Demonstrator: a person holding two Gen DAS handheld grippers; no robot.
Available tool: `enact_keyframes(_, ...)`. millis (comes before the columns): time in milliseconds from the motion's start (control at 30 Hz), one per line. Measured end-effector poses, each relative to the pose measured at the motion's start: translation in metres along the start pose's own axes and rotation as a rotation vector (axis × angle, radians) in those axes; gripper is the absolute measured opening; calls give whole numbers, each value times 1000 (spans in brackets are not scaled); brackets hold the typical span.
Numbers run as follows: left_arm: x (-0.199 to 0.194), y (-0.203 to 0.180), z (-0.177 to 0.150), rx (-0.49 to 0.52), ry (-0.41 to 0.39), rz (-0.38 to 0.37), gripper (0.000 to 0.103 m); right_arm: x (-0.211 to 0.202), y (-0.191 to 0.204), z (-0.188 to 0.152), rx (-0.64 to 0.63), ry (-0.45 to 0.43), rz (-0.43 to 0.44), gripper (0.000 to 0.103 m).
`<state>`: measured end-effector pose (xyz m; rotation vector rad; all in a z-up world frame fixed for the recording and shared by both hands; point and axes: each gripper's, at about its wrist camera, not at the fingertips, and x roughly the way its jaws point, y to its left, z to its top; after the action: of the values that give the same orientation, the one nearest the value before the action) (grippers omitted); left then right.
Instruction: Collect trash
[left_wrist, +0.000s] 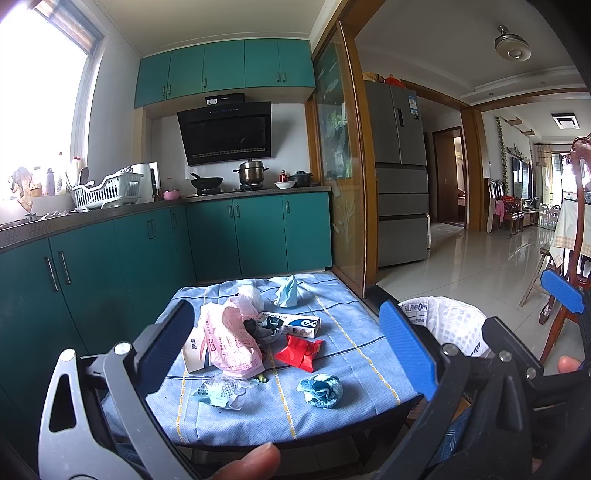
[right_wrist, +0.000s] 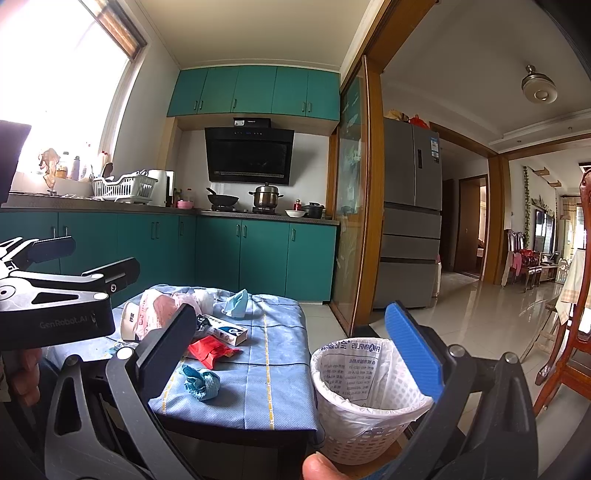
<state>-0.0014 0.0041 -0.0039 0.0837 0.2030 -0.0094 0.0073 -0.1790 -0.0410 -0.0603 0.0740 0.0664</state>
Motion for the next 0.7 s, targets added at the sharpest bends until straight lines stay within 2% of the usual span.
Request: enact_keyframes(700,4,-1,-1,-1,3,0,100,0,0,0,0,1,1,100)
